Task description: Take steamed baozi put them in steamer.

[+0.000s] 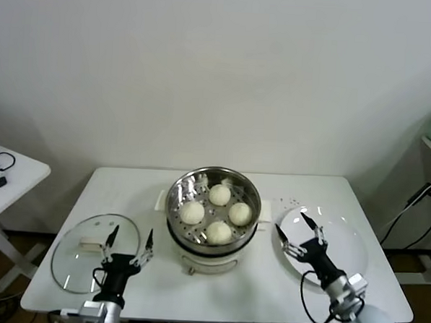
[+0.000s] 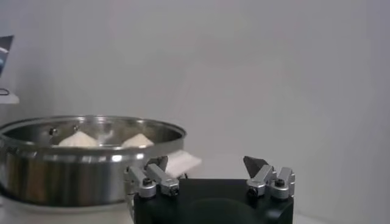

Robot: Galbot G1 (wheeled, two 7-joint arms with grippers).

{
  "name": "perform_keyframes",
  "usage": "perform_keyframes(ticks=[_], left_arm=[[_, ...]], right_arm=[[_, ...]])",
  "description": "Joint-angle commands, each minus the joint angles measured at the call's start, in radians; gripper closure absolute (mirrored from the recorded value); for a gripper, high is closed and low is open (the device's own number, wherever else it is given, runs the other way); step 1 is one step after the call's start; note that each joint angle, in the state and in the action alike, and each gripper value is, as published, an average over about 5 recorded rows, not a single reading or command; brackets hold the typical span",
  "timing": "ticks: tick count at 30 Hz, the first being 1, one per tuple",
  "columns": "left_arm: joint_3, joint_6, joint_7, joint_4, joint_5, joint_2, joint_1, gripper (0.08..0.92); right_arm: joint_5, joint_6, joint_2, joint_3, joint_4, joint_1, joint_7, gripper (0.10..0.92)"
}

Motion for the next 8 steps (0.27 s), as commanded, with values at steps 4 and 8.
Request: perform_keyframes(ticks=[4, 8], left_arm=[[-0.036, -0.007, 0.04, 0.018, -0.059, -0.006, 0.002, 0.177], [-0.046, -0.018, 0.039, 0.028, -0.061, -0.01, 0.002, 0.177]], right_arm=[[-0.05, 0.1, 0.218, 0.124, -0.001, -0.133, -0.034, 0.203], [-0.043, 0.103, 0.218, 0.119, -0.002, -0.131, -0.037, 0.203]])
